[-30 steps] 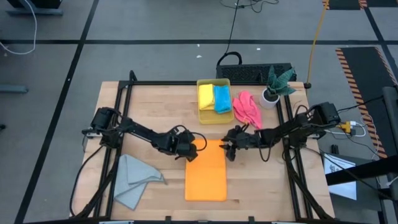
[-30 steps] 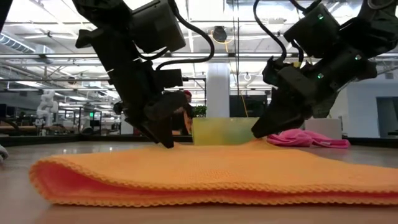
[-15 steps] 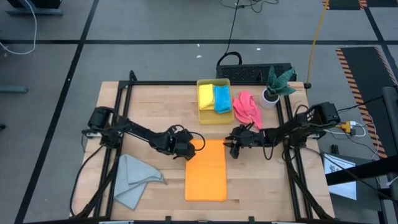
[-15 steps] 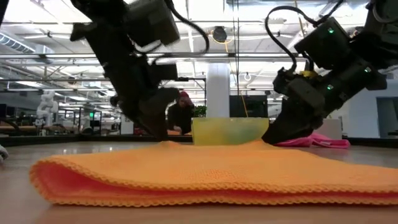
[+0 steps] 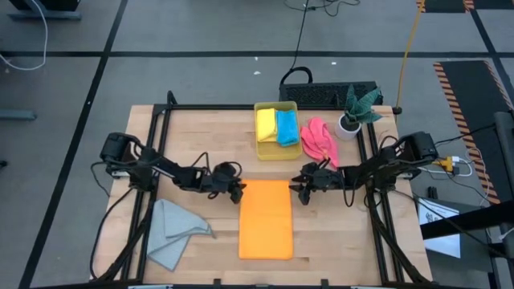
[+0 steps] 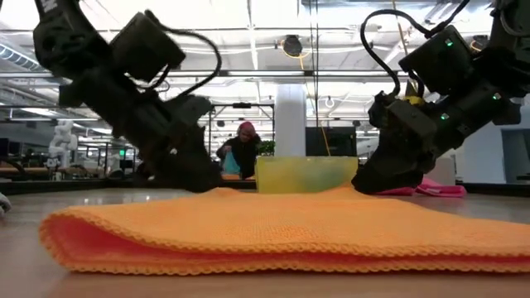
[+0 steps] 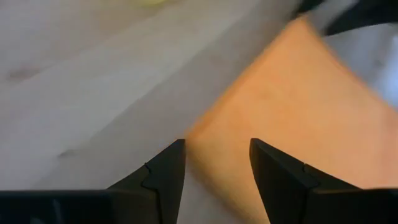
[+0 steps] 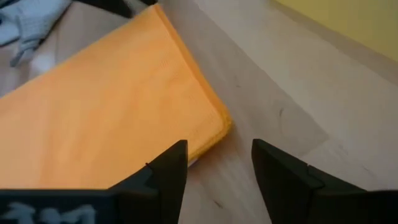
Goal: Fold microfiber towels
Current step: Fold the orange microfiber towel
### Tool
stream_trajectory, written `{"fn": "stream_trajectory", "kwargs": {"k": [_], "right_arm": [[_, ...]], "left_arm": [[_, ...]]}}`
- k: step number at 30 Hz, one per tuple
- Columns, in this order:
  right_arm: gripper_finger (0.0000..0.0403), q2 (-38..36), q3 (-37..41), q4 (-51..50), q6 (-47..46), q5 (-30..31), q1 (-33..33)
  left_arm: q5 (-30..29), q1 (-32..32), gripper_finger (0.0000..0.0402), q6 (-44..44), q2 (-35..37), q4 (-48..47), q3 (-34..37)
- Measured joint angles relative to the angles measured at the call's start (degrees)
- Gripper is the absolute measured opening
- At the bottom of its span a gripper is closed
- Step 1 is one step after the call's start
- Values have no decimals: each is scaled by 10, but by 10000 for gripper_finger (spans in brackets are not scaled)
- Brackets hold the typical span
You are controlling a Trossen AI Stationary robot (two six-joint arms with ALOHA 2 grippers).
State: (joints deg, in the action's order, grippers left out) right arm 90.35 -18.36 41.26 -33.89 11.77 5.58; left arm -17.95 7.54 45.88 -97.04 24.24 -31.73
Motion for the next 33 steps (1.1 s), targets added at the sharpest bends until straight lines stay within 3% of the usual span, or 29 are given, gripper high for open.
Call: {"fn": "stream_trajectory", "kwargs": {"k": [12,18,22,29,33], "right_arm": [[162,86,-49,24,6,-28,-26],[123,82,-46,26,18,-48,-29],[82,74,-38,23,32,-56,-29],[18,74,-36,29,86,-57,-28],[4,60,-34,42,133,-68,-26]], "left_arm": [[61,-25,181,-26,-69,108,2],[73,-26,177,-44,-69,119,2],[74,-26,139,-62,-71,123,2],[82,-24,19,-109,-64,136,3],[48,-25,14,-142,-34,139,4]]}}
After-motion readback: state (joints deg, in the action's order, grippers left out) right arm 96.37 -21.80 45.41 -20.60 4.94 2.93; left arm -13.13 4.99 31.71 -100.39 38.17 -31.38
